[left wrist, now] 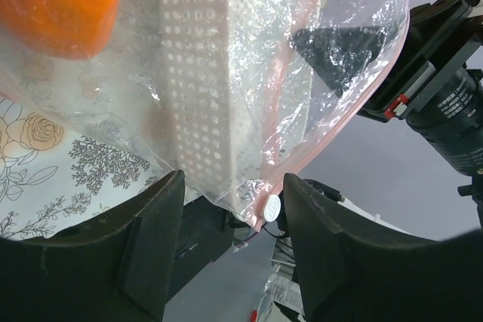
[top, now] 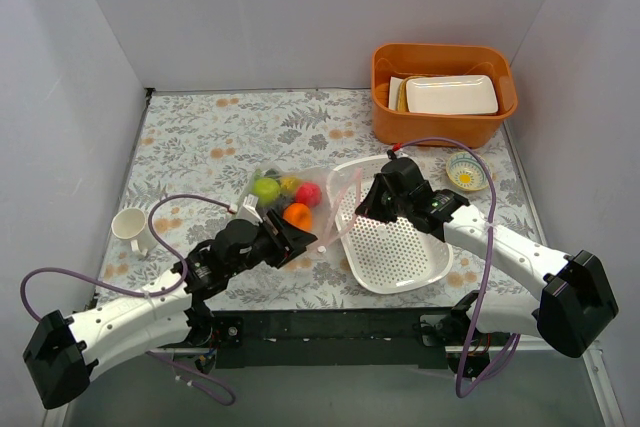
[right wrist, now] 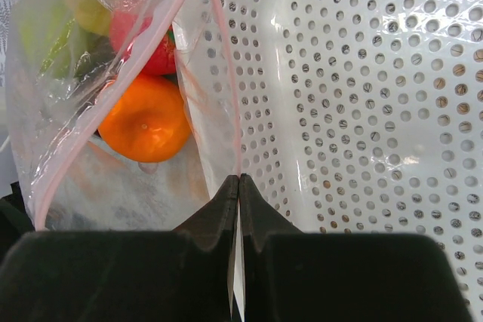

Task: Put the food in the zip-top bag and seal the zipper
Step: Zip the zipper food storage bag at the center of the board.

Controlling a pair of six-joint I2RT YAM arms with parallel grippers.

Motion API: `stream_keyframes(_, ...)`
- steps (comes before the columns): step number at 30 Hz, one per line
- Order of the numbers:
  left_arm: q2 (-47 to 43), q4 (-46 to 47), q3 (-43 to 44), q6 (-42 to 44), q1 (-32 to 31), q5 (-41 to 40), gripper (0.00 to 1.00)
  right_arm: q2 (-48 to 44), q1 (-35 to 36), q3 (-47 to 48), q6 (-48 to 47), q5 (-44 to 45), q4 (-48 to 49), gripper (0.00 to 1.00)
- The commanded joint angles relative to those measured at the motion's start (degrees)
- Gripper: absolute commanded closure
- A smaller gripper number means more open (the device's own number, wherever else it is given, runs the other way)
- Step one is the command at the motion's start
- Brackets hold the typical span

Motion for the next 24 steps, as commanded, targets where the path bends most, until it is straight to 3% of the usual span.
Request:
stream_keyframes(1, -1.6, -2.2, -1.3, -20.8, -0.9, -0.9, 0.46, -1.0, -0.2, 0.3, 0.4, 0.8, 0.1, 0.92)
stream_keyframes(17, 3.3, 1.2, 0.2, -22.0, -1.5, -2.4, 0.43, -1.3, -0.2, 0.3, 0.7, 0.3, 0.0, 0.92)
stream_keyframes(24, 4.4, 2.8, 1.3, -22.4, -1.6, -4.1, 0.52, -1.2, -0.2, 0.1, 0.6, -0.3, 0.0, 0.93)
